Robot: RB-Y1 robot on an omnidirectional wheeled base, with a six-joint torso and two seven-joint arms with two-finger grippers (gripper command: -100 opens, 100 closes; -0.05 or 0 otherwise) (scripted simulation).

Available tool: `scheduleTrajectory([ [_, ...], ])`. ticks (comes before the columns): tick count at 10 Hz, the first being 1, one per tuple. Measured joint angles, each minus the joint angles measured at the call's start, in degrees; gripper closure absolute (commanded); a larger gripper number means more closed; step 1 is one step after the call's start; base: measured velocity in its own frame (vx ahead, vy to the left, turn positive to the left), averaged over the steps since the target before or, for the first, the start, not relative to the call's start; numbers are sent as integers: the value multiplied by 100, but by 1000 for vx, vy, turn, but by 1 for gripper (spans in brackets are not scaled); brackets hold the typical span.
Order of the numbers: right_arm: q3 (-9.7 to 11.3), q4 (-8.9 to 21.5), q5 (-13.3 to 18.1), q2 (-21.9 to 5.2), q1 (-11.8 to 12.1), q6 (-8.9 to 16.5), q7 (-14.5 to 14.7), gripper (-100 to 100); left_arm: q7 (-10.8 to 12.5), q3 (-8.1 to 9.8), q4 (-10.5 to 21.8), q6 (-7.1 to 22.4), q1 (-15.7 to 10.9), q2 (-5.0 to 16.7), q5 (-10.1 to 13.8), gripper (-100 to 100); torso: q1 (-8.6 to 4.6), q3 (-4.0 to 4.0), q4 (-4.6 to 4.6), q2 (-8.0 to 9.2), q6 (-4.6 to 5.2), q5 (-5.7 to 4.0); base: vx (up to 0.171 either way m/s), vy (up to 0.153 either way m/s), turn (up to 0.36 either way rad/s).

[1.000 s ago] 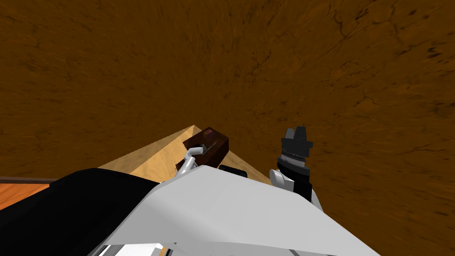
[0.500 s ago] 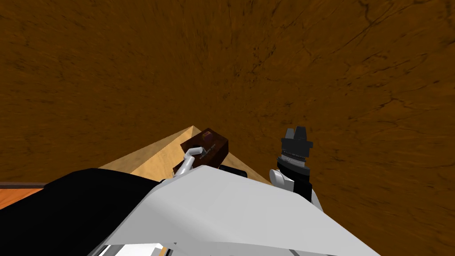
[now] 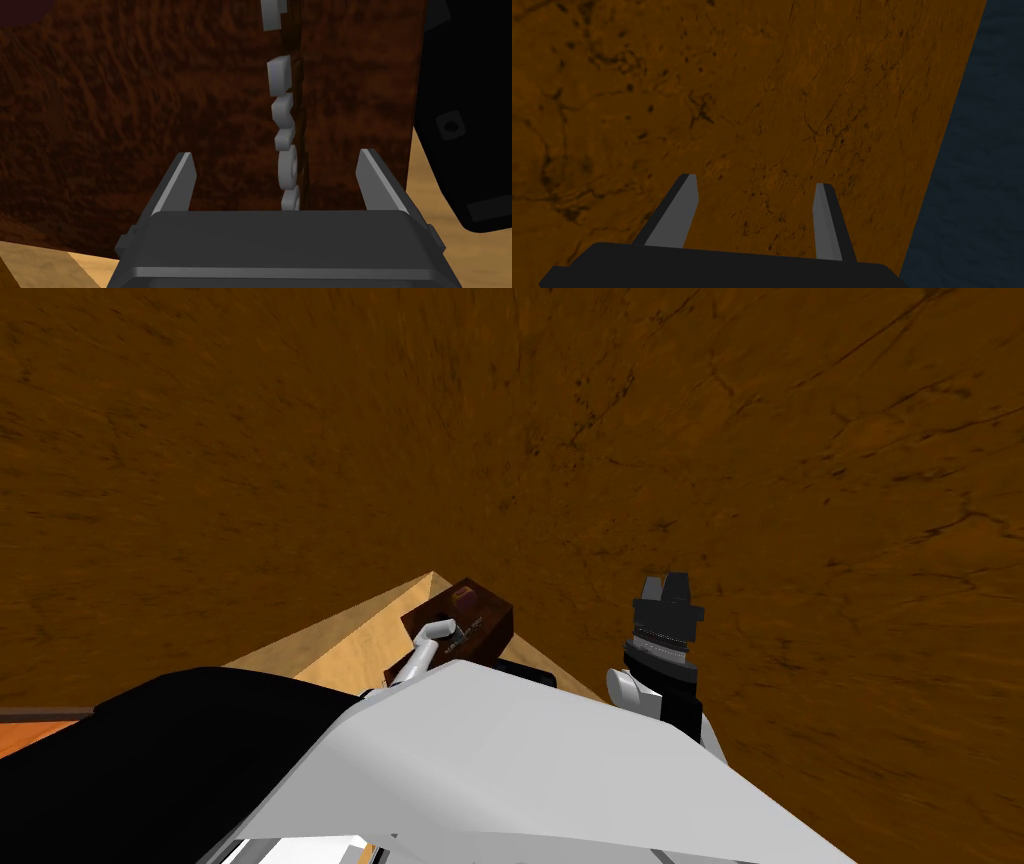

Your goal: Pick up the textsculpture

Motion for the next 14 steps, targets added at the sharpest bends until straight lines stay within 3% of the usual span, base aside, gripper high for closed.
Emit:
scheduleTrajectory([
  [7,0,0,0,0,0,0,0,0,189,68,390,950,-120,182,460,-100,0,-2,-1,-3,0,0,79,-1,1],
  [8,0,0,0,0,-1,0,0,0,196,68,392,972,-122,184,464,0,-2,8,2,16,0,0,0,0,0],
  [9,0,0,0,0,-1,0,0,0,195,68,392,970,-122,184,463,-100,-1,14,5,25,0,0,8,-7,23],
  [13,0,0,0,0,-1,0,0,0,66,40,771,582,-157,33,383,-100,-3,16,6,29,0,0,5,-5,17],
  [14,0,0,0,0,-1,0,0,0,59,38,785,559,-160,29,380,100,-2,17,6,30,0,-1,0,0,0],
])
